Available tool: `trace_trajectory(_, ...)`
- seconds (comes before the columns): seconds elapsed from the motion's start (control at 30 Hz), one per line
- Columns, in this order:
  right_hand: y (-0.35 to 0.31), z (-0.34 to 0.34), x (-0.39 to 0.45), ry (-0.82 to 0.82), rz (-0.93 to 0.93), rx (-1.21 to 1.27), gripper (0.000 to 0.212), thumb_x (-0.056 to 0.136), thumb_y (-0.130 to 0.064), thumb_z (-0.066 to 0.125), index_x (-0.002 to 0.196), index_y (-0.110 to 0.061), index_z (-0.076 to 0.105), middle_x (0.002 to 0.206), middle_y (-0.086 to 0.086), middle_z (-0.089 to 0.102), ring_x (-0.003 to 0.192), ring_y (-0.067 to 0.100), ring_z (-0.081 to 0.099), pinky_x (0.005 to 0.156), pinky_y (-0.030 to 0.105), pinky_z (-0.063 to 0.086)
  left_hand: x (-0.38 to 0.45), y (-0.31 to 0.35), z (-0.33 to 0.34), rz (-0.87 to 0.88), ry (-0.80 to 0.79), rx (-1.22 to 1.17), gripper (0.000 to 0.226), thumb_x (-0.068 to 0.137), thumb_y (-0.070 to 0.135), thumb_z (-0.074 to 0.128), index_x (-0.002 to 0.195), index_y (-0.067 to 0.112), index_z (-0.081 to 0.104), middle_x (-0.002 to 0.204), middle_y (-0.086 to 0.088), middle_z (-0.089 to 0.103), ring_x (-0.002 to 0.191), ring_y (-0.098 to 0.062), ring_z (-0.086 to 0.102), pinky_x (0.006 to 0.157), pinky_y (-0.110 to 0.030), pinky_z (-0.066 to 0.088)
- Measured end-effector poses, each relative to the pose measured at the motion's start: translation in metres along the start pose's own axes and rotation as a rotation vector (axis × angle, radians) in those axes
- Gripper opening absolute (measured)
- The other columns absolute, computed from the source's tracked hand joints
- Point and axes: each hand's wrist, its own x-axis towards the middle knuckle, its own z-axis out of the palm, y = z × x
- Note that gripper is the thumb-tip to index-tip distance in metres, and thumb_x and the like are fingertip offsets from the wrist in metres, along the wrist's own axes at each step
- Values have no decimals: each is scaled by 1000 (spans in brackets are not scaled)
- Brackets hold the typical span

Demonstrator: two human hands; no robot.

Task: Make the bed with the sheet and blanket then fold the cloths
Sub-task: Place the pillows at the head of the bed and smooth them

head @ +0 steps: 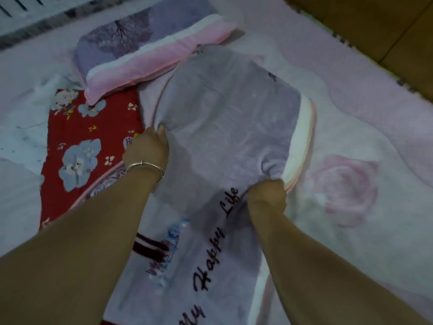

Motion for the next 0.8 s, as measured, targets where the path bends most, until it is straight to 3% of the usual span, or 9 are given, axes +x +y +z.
trace_trajectory(0.07,-19,-27,20,31,-71,-57,32,99,-17,38,126,-4,48,130,16,56,120,34,55,91,36,44,-4,19,0,-52,34,-64,52,100,36,28,115,-6,55,120,-33,57,115,-47,51,94,-48,41)
trace_trajectory(0.13,-37,-58,42,113,-154,-108,30,98,-15,37,122,-3,50,129,17,58,120,35,55,95,38,44,-10,46,8,-106,23,-117,52,101,35,27,117,-7,54,122,-34,55,116,-47,50,97,-46,40)
trace_trajectory(0.4,-101,-147,112,189,-341,-301,32,98,-15,35,124,-6,51,128,17,56,120,36,53,99,41,42,-26,134,42,-331,-57,-312,53,100,37,24,124,-2,51,131,-32,50,121,-47,46,102,-46,37)
trace_trajectory(0.8,-163,-184,151,431,-386,-504,32,96,-9,38,121,-7,58,126,16,59,120,34,52,97,39,42,-17,192,58,-351,-250,-441,53,102,31,19,124,-6,50,131,-31,51,122,-43,48,101,-42,39)
